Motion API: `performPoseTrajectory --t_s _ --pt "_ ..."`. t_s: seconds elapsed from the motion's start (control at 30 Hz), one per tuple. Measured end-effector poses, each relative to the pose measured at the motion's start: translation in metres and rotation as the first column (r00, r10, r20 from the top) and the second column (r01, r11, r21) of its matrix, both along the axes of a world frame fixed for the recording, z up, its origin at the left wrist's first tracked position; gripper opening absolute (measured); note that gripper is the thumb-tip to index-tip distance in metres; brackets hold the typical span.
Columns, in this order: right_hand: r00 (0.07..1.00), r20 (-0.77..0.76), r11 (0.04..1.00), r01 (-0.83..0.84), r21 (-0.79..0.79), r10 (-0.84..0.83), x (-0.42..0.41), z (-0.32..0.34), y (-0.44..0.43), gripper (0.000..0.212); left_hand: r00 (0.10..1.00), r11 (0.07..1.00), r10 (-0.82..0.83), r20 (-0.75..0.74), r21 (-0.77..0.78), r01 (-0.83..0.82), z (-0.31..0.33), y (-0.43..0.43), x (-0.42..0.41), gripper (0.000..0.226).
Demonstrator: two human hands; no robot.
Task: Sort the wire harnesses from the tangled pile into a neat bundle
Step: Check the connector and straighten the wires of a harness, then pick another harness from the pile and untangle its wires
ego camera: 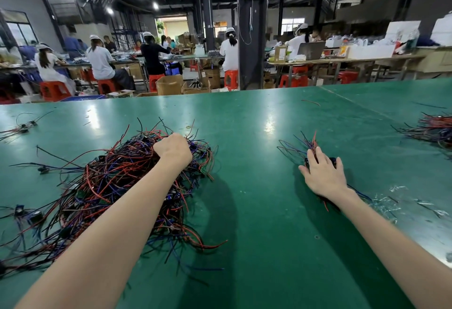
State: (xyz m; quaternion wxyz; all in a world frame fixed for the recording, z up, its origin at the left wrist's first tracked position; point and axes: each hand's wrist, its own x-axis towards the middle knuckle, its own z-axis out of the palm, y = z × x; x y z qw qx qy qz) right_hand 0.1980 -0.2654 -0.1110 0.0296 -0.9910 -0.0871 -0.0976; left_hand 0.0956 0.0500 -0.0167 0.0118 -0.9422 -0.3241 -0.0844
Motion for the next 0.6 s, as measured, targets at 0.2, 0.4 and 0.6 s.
performPoseTrajectory --t_s 0.2,0.4,0.6 --pt "0.999 0.035 1.000 -0.012 0.015 0.012 -0.002 -0.001 0.000 0.057 0.998 0.993 -0.046 -0.036 0.108 0.049 -0.001 0.003 0.000 0.024" --pt "0.997 0.078 0.999 -0.028 0.023 0.026 -0.006 -0.001 0.002 0.055 0.992 0.998 -0.067 0.110 0.008 0.066 0.012 0.010 -0.001 0.013" --pt "0.995 0.094 0.999 -0.030 0.031 0.027 -0.004 -0.002 0.002 0.054 0.926 0.962 -0.045 0.374 -0.233 0.141 0.050 0.027 -0.001 0.019"
